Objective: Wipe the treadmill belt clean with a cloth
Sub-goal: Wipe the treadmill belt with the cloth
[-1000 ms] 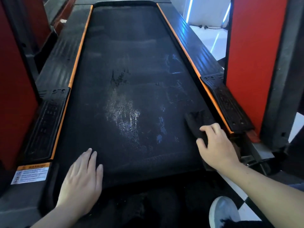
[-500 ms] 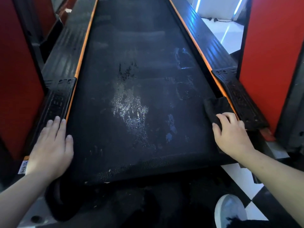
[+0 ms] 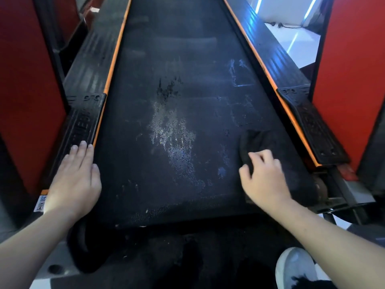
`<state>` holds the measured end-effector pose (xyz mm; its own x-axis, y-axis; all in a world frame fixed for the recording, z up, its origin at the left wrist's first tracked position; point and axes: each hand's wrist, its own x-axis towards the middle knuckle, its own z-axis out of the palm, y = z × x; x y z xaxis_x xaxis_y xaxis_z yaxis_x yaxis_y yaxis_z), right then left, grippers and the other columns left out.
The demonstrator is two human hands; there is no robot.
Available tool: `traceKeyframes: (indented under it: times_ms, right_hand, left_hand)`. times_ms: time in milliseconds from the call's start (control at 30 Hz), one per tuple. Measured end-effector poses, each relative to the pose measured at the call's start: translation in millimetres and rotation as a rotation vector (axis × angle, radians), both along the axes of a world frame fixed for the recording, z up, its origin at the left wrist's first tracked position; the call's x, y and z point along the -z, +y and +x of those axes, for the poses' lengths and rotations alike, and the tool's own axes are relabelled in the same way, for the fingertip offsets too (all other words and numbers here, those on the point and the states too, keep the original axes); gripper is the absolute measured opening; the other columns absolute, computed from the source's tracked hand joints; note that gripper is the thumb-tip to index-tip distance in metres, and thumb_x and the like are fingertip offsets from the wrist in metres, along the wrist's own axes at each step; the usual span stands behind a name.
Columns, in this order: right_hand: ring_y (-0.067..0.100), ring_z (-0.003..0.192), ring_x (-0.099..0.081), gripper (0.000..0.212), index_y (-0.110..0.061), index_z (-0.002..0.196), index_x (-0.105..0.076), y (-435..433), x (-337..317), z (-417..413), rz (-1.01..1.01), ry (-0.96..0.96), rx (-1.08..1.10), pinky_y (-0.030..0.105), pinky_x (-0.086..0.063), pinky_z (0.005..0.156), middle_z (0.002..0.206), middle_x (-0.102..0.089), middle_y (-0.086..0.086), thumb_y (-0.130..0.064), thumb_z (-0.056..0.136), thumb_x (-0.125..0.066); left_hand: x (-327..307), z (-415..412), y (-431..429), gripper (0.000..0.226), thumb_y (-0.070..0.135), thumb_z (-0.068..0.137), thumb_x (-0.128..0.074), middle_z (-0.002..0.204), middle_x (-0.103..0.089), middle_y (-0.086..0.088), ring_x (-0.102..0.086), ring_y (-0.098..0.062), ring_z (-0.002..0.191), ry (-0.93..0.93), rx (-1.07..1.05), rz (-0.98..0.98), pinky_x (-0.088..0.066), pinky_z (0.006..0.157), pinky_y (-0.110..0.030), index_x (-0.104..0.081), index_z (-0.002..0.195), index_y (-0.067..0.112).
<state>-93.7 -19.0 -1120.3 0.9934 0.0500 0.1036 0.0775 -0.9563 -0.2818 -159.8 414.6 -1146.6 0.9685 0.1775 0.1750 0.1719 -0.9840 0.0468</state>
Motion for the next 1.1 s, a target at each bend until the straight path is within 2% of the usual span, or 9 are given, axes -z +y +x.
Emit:
traceKeyframes:
  times_ms: [100, 200, 267, 400, 533, 600, 800, 933, 1100]
  right_hand:
    - [0.032, 0.089, -0.048, 0.052, -0.006, 0.125, -0.060, 40, 5, -14, -0.029, -0.013, -0.069, 0.046, -0.049, 0.084, 0.120, -0.051, 0.011, -0.038, 0.092, -0.037]
    - [0.032, 0.081, -0.046, 0.049, -0.006, 0.120, -0.061, 82, 7, -29, -0.061, -0.037, -0.127, 0.046, -0.046, 0.080, 0.113, -0.053, 0.012, -0.035, 0.090, -0.036]
    - [0.031, 0.085, -0.045, 0.047, -0.009, 0.121, -0.057, 108, 8, -37, -0.091, -0.020, -0.196, 0.044, -0.043, 0.081, 0.116, -0.051, 0.011, -0.036, 0.091, -0.032]
    - [0.030, 0.087, -0.044, 0.045, -0.007, 0.123, -0.053, 158, 3, -52, -0.021, -0.005, -0.295, 0.044, -0.046, 0.080, 0.116, -0.048, 0.011, -0.036, 0.093, -0.034]
    - [0.030, 0.092, -0.044, 0.049, -0.002, 0.134, -0.044, 205, 1, -59, 0.095, 0.035, -0.403, 0.044, -0.046, 0.084, 0.121, -0.042, 0.013, -0.032, 0.096, -0.041]
    - [0.032, 0.097, -0.042, 0.047, -0.002, 0.135, -0.043, 226, -1, -62, 0.184, 0.076, -0.460, 0.047, -0.044, 0.089, 0.125, -0.039, 0.013, -0.029, 0.097, -0.043]
    - [0.032, 0.119, -0.033, 0.044, -0.004, 0.142, -0.038, 261, -13, -57, 0.457, 0.352, -0.639, 0.046, -0.035, 0.108, 0.142, -0.028, 0.007, -0.017, 0.100, -0.040]
    - [0.030, 0.125, -0.029, 0.052, -0.008, 0.144, -0.034, 273, -14, -55, 0.478, 0.426, -0.708, 0.047, -0.039, 0.108, 0.144, -0.023, -0.001, -0.007, 0.093, -0.045]
    - [0.032, 0.121, -0.033, 0.061, -0.006, 0.146, -0.034, 268, -4, -48, 0.396, 0.320, -0.771, 0.045, -0.039, 0.108, 0.143, -0.026, 0.003, -0.004, 0.089, -0.055]
  left_hand:
    - [-5, 1, -2, 0.063, 0.030, 0.096, -0.020, 0.158, -0.026, -0.023, -0.021, -0.038, 0.147, -0.015, -0.019, -0.063, -0.016, 0.119, -0.046, -0.025, 0.151, -0.002]
    - [1, 1, 1, 0.068, 0.031, 0.095, -0.014, 0.160, -0.019, -0.021, -0.015, -0.035, 0.149, -0.001, -0.016, 0.007, 0.002, 0.121, -0.033, -0.024, 0.150, -0.006]
    - [6, 1, 5, 0.067, 0.030, 0.095, -0.014, 0.161, -0.018, -0.020, -0.013, -0.034, 0.150, 0.009, -0.016, 0.003, 0.006, 0.120, -0.029, -0.023, 0.150, -0.007]
    - [0, 1, 0, 0.060, 0.024, 0.098, -0.022, 0.160, -0.023, -0.018, -0.017, -0.032, 0.149, -0.021, -0.025, -0.085, -0.010, 0.122, -0.041, -0.027, 0.151, -0.003]
    - [-7, -1, -10, 0.057, 0.022, 0.098, -0.025, 0.161, -0.024, -0.013, -0.014, -0.024, 0.151, -0.086, -0.104, -0.225, 0.000, 0.122, -0.032, -0.030, 0.150, -0.001]
    - [-9, -3, -9, 0.061, 0.025, 0.096, -0.022, 0.159, -0.028, -0.016, -0.016, -0.028, 0.150, -0.109, -0.176, -0.167, 0.006, 0.121, -0.034, -0.033, 0.148, -0.002]
    - [-9, -2, -5, 0.065, 0.027, 0.093, -0.019, 0.162, -0.020, -0.007, -0.009, -0.015, 0.151, -0.076, -0.206, -0.301, 0.002, 0.122, -0.029, -0.028, 0.152, 0.003]
    - [-9, -2, 0, 0.071, 0.029, 0.086, -0.016, 0.162, -0.020, -0.001, -0.007, -0.006, 0.149, -0.085, -0.207, -0.345, 0.003, 0.121, -0.023, -0.031, 0.152, 0.007]
    - [-10, -5, 0, 0.069, 0.028, 0.088, -0.017, 0.161, -0.022, 0.001, -0.009, -0.004, 0.148, -0.087, -0.218, -0.356, 0.001, 0.121, -0.024, -0.033, 0.151, 0.008]
